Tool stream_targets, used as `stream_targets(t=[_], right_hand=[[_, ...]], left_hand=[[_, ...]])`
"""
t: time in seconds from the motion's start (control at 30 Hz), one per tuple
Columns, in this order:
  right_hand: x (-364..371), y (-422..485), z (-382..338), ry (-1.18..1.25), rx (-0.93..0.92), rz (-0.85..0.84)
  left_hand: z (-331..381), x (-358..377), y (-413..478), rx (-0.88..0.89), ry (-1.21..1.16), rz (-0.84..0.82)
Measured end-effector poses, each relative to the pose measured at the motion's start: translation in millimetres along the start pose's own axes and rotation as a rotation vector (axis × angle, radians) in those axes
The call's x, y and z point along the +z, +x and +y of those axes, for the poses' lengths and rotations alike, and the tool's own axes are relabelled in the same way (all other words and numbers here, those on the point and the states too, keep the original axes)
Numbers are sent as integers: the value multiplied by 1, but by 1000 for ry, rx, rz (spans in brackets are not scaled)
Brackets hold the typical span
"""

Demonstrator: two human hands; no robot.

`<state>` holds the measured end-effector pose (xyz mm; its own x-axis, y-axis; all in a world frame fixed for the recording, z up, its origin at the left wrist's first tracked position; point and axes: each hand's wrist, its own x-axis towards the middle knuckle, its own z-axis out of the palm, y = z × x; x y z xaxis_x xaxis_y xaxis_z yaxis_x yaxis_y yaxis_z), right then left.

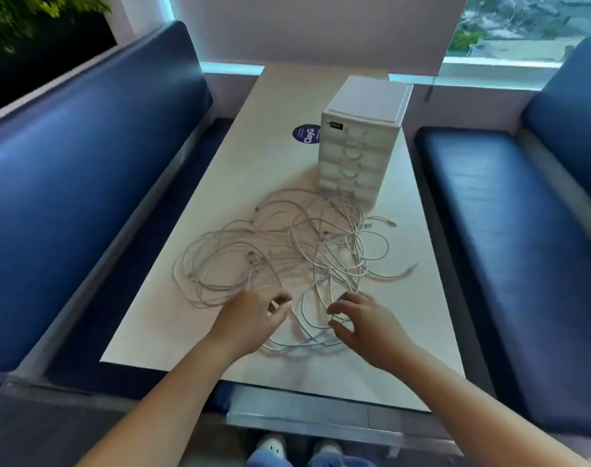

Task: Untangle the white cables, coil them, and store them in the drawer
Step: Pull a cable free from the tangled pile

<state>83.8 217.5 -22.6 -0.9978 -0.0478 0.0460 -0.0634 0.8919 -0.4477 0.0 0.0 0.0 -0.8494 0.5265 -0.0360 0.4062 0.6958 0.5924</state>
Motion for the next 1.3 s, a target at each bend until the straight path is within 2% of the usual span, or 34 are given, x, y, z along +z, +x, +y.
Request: stream_targets(t=[0.17,0.5,0.6,0.73,0.9,1.0,1.13,1.3], right_hand=[[19,-6,9,-105,-72,-28],[24,-6,5,-41,-164,67],[20,-9,-1,33,-188,77],[15,-10,-7,99,-255,76],[15,-11,-3,120,-240,11],[14,-12,0,176,-212,-68],[14,-11,4,218,-159,-97],[6,-5,5,277,-96,-62]], left_hand=[[-10,22,-15,-64,-32,-94],[-15,40,-22,-134,-118,-85],[-8,42,-19,-243,-300,-115],[5,42,-9,-452,-666,-134],[12,38,-3,-644,-1109,-87],[11,33,-1,-657,-1368,-51],[13,23,1,-594,-1605,86],[20,12,5,-478,-1600,280]])
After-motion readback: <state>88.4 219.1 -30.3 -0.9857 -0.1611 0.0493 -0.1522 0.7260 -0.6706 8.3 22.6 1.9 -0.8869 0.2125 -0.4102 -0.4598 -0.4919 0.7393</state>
